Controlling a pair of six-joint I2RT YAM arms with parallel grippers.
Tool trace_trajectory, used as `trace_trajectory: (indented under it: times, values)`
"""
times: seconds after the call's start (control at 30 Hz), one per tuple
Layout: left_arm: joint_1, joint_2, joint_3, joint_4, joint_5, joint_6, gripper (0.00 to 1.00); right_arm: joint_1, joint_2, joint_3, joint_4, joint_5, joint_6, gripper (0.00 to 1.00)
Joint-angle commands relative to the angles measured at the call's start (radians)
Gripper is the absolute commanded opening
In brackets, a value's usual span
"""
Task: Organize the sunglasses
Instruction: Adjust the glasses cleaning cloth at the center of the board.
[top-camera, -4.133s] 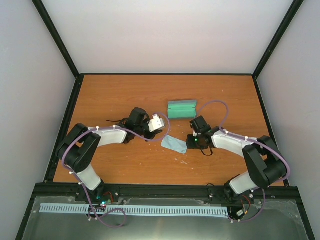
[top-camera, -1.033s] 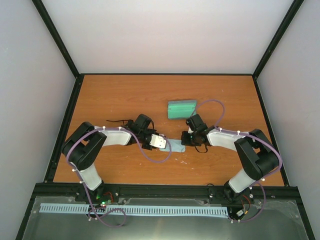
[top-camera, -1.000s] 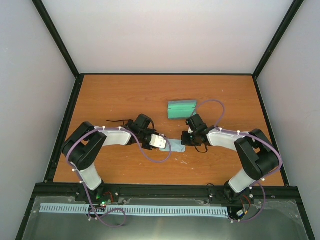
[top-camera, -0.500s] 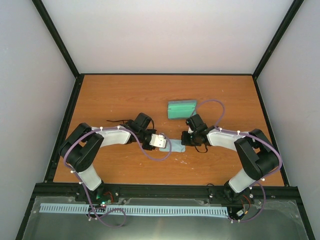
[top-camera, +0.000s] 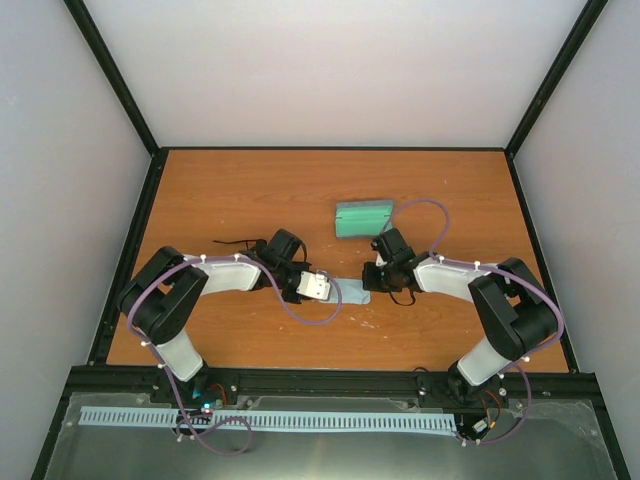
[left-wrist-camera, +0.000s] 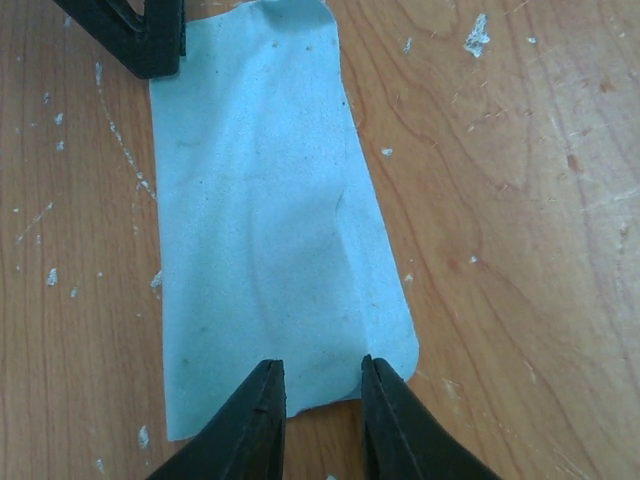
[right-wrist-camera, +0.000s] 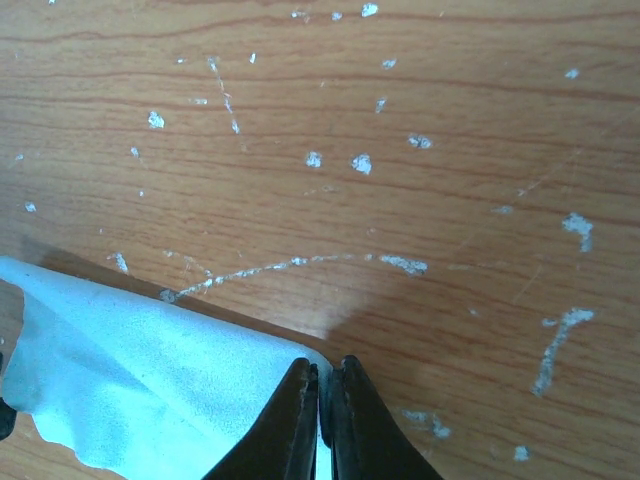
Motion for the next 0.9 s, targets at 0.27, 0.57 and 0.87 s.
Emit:
trace_trajectory:
  times: [0.27, 0.57, 0.87]
  values:
    - [-0.008, 0.032, 0.004, 0.021, -0.026, 0.041, 0.16, 0.007, 0.04, -0.057, -0.056, 0.001, 0.0, 0.08]
    - [-0.008, 0.04, 0.007, 0.003, -0.018, 0.03, 0.01, 0.008, 0.037, -0.064, -0.059, 0.008, 0.002, 0.08]
    - [-0.008, -0.035, 0.007, -0.071, 0.031, 0.001, 0.01, 0.008, 0.047, -0.055, -0.058, 0.005, -0.001, 0.08]
